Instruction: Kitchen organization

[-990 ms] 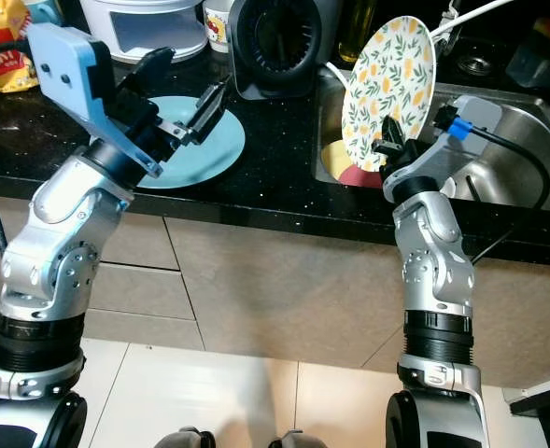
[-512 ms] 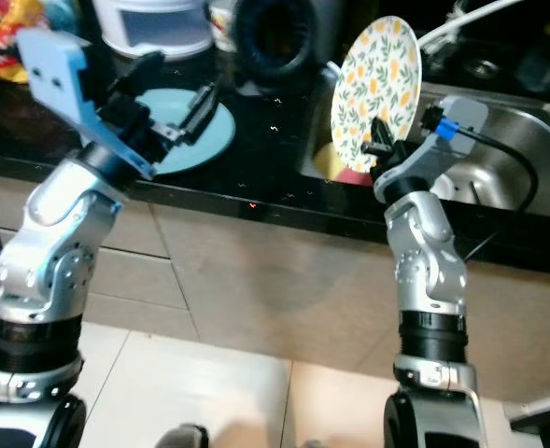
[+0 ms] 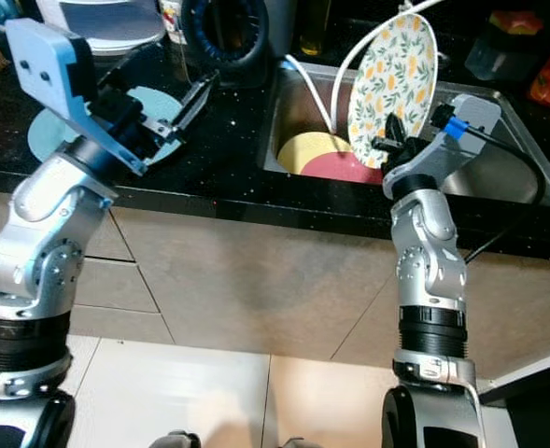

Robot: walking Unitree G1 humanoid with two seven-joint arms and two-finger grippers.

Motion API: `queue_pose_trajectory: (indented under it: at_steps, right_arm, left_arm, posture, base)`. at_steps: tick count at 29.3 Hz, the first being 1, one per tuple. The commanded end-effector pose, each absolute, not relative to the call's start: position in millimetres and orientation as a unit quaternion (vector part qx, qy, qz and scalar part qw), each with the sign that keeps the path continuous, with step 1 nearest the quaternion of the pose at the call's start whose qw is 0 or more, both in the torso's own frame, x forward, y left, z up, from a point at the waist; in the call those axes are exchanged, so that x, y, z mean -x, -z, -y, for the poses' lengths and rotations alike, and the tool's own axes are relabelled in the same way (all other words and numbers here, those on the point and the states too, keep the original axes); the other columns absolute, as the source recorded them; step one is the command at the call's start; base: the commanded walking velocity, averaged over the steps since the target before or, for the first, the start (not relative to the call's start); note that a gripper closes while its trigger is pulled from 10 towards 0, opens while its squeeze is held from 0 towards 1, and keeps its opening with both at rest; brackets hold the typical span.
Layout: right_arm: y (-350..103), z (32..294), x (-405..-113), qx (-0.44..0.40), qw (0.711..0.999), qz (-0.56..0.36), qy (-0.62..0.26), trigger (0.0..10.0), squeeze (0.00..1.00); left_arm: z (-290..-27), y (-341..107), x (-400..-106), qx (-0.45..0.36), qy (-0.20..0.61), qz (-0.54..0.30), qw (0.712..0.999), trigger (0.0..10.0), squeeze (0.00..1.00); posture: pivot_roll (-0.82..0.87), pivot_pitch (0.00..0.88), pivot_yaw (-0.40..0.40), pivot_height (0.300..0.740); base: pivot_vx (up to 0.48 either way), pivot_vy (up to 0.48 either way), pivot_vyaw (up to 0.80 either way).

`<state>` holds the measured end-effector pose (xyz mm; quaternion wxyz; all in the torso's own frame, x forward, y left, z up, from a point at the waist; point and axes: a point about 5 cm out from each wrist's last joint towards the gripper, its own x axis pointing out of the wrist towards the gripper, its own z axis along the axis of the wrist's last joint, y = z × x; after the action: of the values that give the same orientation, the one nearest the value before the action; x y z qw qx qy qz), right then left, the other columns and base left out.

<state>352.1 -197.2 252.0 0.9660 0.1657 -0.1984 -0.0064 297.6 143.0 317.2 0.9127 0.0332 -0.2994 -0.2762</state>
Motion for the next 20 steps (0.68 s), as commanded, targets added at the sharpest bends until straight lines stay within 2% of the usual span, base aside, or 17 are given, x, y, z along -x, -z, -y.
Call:
queue_pose_trajectory:
  at_steps: [1, 20]
  right_arm:
    - [-257.1, 208.1, -351.3, -0.163, 0.962, 0.216, 0.029, 10.0, 0.0]
    - [-258.1, 227.1, -350.2, -0.156, 0.958, 0.232, 0.062, 10.0, 0.0]
  left_arm:
    - [-147.2, -317.8, -295.9, -0.046, 0.277, 0.302, 0.911, 10.0, 0.0]
    - [-150.5, -305.4, -290.4, -0.06, 0.288, 0.28, 0.914, 10.0, 0.0]
  posture:
    - [0.13, 0.04, -0.085, 0.74]
    - [0.13, 0.041, -0.075, 0.74]
  base:
    - [0.345, 0.0, 0.0]
    - [0.368, 0.0, 0.0]
